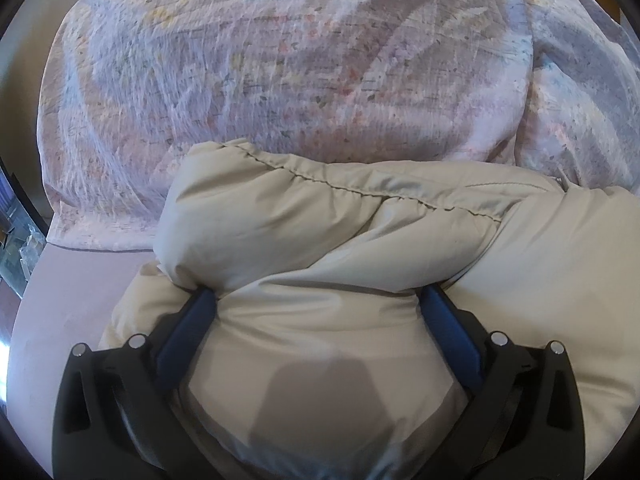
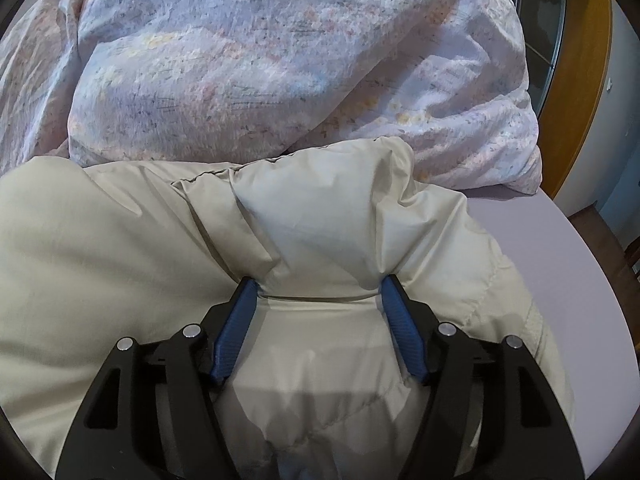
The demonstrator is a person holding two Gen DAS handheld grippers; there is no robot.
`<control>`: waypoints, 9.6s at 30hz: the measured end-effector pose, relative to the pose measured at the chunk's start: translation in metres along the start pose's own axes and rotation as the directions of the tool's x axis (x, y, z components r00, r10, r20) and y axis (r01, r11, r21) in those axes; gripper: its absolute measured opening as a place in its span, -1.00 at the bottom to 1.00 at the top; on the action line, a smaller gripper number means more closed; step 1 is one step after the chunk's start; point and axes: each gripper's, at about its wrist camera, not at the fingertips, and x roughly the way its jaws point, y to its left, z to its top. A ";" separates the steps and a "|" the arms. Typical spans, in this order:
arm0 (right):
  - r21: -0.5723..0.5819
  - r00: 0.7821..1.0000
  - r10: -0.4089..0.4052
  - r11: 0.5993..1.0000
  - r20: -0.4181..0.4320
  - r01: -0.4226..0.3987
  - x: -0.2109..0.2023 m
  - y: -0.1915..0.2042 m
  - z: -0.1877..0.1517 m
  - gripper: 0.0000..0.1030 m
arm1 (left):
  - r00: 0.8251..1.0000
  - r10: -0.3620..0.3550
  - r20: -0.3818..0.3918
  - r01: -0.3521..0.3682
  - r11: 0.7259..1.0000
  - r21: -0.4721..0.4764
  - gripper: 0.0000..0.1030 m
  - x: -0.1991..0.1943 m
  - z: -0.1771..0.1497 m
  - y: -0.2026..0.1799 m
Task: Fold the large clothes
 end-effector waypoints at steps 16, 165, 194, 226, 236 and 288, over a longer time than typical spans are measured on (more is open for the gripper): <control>-0.002 1.000 0.001 1.000 -0.028 -0.001 0.009 -0.001 0.002 0.32 | 1.000 0.007 0.020 -0.006 1.000 -0.006 0.97 0.003 -0.017 -0.009; -0.088 0.919 0.269 0.948 -0.289 -0.305 -0.122 0.144 -0.114 -0.16 | 0.947 -0.168 -0.275 0.032 0.898 -0.439 0.78 -0.187 -0.158 0.164; -0.081 0.910 0.306 0.937 -0.281 -0.341 -0.126 0.138 -0.114 -0.15 | 0.975 -0.144 -0.169 0.054 0.893 -0.447 -0.45 -0.201 -0.127 0.143; -0.042 0.871 0.413 0.898 -0.266 -0.439 -0.154 0.068 -0.122 -0.15 | 0.894 -0.444 0.062 0.448 0.875 -0.185 -0.52 -0.295 -0.047 -0.035; -0.006 0.893 0.406 0.910 -0.195 -0.415 -0.179 0.011 -0.128 -0.15 | 0.838 -0.545 0.001 0.543 0.835 -0.095 -0.52 -0.289 -0.048 -0.118; 0.209 0.958 0.224 0.960 -0.181 -0.185 -0.182 -0.132 -0.162 -0.15 | 0.853 -0.507 -0.122 0.521 0.841 0.147 0.63 -0.312 -0.067 -0.211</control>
